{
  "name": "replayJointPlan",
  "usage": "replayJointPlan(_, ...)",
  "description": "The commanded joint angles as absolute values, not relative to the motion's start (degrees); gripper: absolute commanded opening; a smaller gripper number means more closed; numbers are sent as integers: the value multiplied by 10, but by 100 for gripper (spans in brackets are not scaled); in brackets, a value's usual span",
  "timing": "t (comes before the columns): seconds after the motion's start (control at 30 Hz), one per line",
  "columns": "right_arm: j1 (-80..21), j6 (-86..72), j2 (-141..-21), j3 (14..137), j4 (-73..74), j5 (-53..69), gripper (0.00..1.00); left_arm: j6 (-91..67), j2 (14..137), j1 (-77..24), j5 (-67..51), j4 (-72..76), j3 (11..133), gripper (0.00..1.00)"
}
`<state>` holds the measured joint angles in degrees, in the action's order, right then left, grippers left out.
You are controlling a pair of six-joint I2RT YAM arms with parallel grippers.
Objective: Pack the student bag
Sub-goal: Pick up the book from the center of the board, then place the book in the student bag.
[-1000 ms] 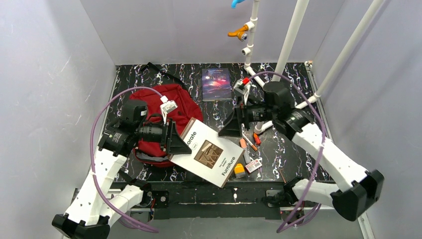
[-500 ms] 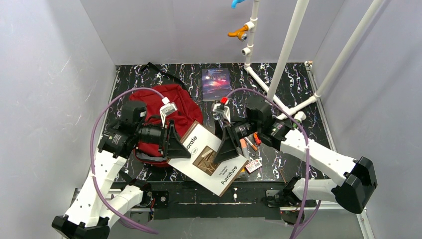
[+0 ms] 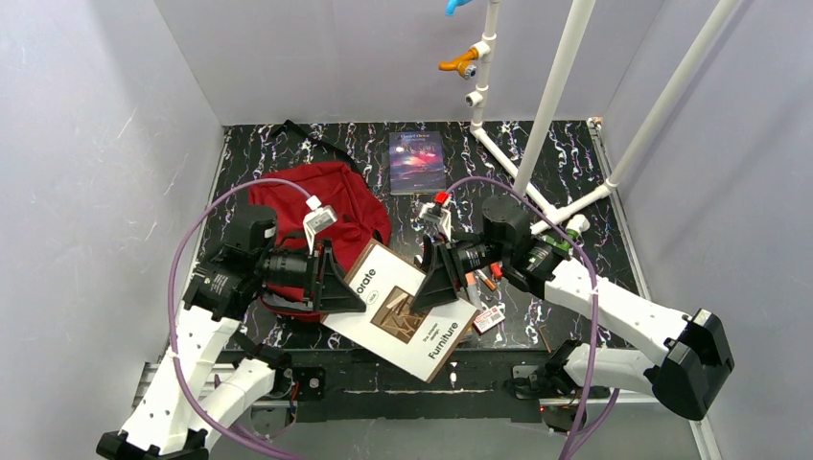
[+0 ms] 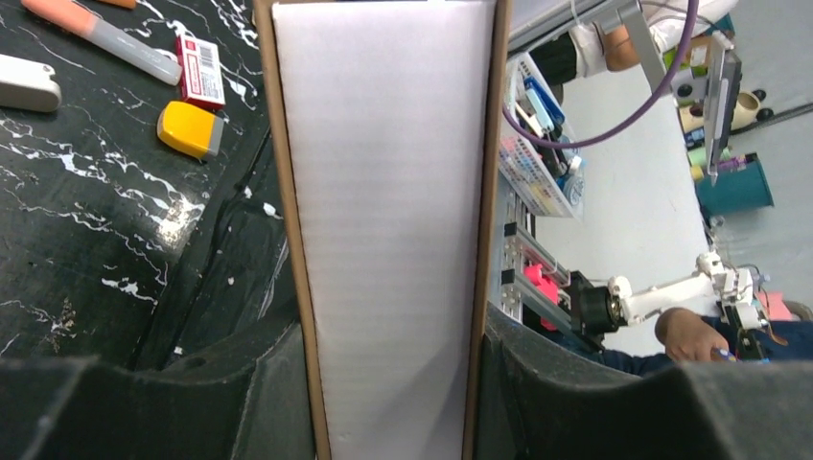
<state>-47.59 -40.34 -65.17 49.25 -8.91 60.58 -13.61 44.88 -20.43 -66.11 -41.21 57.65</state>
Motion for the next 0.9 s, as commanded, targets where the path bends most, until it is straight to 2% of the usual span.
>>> replayJointPlan(0.0, -470, -469, -634, 471, -174, 621, 37, -132, 431, -200, -616, -420, 573, 0)
replayJointPlan(0.1, -469, -484, -638, 464, -198, 622, 20, -147, 434, -200, -575, -425, 584, 0)
replayJointPlan(0.13, -467, -483, -637, 465, -197, 619, 14, -163, 435, -200, -527, -432, 593, 6)
replayJointPlan(0.23, -461, -434, -635, 489, -119, 572, 7, -221, 431, -200, -275, -489, 629, 46)
replayJointPlan(0.27, -456, -382, -638, 511, -45, 534, 2, -250, 426, -201, -167, -518, 640, 49)
replayJointPlan(0.33, -450, -301, -650, 561, 111, 425, 1, -318, 409, -200, 48, -586, 663, 57)
replayJointPlan(0.43, -451, -236, -681, 619, 269, 241, 1, -347, 365, -200, 173, -602, 657, 64)
replayJointPlan(0.5, -451, -217, -688, 632, 309, 182, 1, -327, 348, -200, 175, -570, 633, 73)
replayJointPlan(0.53, -451, -213, -684, 631, 313, 170, 1, -307, 346, -200, 161, -552, 621, 74)
replayJointPlan(0.67, -451, -210, -661, 633, 323, 149, 1, -191, 406, -201, -65, -488, 575, 74)
replayJointPlan(0.73, -451, -206, -655, 636, 340, 131, 1, -157, 457, -206, -131, -483, 564, 75)
replayJointPlan(0.8, -451, -197, -652, 636, 356, 109, 1, -132, 495, -228, -127, -467, 549, 76)
replayJointPlan(0.87, -451, -191, -651, 632, 367, 89, 1, -104, 523, -277, -65, -435, 534, 77)
